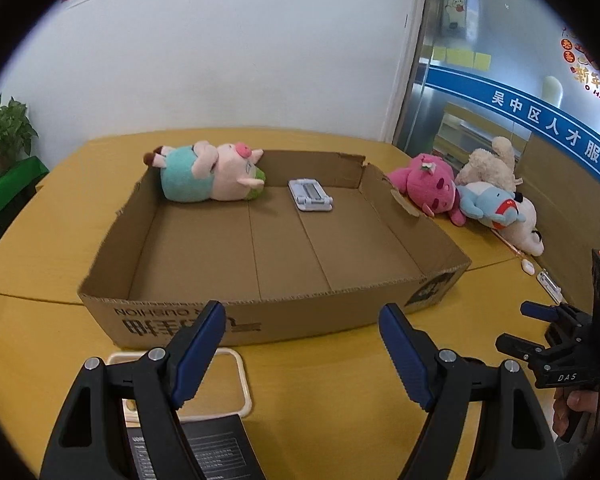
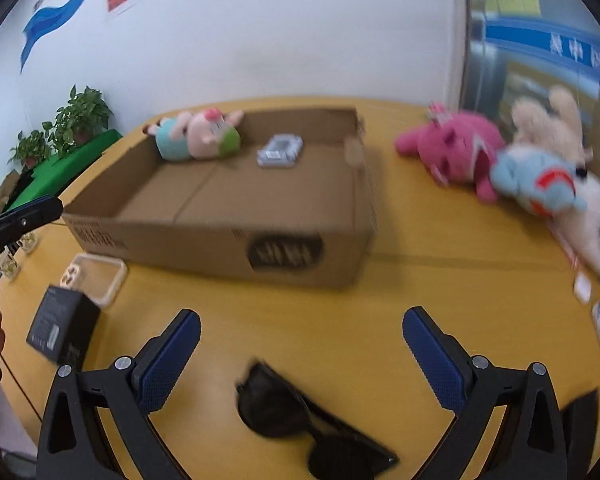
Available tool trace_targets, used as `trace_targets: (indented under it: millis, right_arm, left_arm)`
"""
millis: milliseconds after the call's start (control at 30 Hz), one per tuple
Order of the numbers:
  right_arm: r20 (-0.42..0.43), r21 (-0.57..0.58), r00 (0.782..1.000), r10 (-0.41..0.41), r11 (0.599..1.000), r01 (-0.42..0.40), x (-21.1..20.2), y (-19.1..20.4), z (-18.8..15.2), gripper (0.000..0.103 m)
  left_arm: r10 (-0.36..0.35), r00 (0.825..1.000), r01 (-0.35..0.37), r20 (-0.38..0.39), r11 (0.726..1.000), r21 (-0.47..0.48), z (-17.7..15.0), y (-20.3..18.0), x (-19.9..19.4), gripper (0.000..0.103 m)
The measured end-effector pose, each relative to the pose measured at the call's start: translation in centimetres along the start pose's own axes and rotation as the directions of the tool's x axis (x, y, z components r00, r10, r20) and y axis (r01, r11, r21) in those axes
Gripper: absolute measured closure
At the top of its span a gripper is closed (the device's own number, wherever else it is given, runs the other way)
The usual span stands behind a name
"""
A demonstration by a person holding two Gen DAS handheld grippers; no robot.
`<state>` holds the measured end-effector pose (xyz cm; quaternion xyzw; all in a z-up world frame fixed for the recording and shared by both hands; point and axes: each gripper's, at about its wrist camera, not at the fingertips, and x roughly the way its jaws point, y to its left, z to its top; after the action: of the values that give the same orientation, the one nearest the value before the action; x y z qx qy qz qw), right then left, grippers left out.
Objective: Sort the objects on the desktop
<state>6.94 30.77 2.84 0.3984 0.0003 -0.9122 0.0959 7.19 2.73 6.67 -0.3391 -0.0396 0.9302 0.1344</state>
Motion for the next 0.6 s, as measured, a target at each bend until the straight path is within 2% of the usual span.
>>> trace_targets:
  millis: [133, 233, 300, 400, 500, 600]
  right_arm:
    - [-0.115, -0.003, 0.993, -0.013, 1.000, 0.013, 1.1, -2.6, -4.0, 0.003]
    - [-0.175, 0.009, 0.984, 0.024, 1.000, -0.023, 1.9, -3.3, -5.7, 0.012]
    - [-0.210, 0.018, 0.977, 0.031, 0.999, -0.028, 2.6, -3.2, -6.4, 0.027]
    - [-0.249, 0.037, 0.965, 0.085, 0.996, -0.078, 3.6, -1.6, -7.3, 0.030]
    - [-0.242, 0.028, 0.966, 0.087, 0.996, -0.083, 4.2, 1.4, -7.4, 0.029]
    - [-0.222, 0.051, 0.966, 0.129, 0.991, -0.121, 4.8, 4.1, -6.9, 0.034]
  left_arm:
    - [-0.040, 0.998, 0.040, -0.042, 0.999, -0.001, -1.2, -0.7, 1.1, 0.024]
    - [-0.056, 0.995, 0.056, -0.077, 0.998, -0.004, -1.9, -1.1, 2.0, 0.024]
    - [-0.068, 0.994, 0.068, -0.089, 0.998, -0.005, -2.1, -1.3, 2.2, 0.024]
    - [-0.068, 0.993, 0.069, -0.098, 0.998, 0.005, -2.4, -1.3, 2.3, 0.024]
    - [-0.061, 0.993, 0.060, -0.104, 0.998, -0.010, -2.6, -0.9, 2.5, 0.024]
    - [-0.072, 0.990, 0.067, -0.120, 0.997, -0.039, -2.8, -0.3, 2.7, 0.024]
